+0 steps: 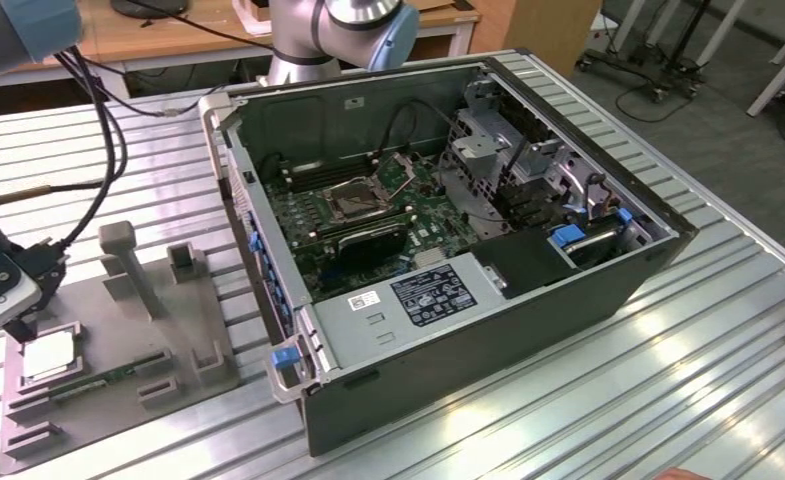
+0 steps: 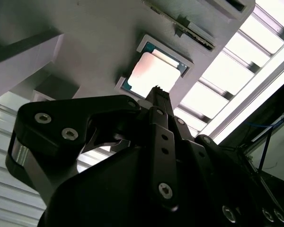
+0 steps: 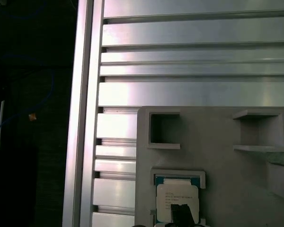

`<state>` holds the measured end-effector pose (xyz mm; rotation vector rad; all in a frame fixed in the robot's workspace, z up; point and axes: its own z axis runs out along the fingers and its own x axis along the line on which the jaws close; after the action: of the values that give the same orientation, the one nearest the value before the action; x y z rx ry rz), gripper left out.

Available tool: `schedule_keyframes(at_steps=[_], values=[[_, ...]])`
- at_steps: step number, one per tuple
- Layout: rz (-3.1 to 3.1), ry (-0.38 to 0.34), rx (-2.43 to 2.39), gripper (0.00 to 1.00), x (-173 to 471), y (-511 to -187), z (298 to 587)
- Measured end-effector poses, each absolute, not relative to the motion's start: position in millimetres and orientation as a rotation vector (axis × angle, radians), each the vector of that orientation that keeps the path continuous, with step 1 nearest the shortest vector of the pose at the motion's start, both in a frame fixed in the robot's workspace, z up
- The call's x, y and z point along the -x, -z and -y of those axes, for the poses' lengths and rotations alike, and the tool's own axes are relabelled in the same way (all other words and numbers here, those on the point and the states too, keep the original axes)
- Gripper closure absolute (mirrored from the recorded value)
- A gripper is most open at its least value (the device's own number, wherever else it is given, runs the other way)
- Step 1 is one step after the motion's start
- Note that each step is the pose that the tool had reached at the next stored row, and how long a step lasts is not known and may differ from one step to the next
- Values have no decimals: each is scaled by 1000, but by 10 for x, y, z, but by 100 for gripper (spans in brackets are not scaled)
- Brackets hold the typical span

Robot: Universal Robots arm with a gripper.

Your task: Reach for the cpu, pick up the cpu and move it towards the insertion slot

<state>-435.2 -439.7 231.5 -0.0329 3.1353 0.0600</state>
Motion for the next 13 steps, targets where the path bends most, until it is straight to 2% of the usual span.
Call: schedule_keyframes(at_steps=[13], values=[[-3135,-60,32,89,4356,-2186,4422]])
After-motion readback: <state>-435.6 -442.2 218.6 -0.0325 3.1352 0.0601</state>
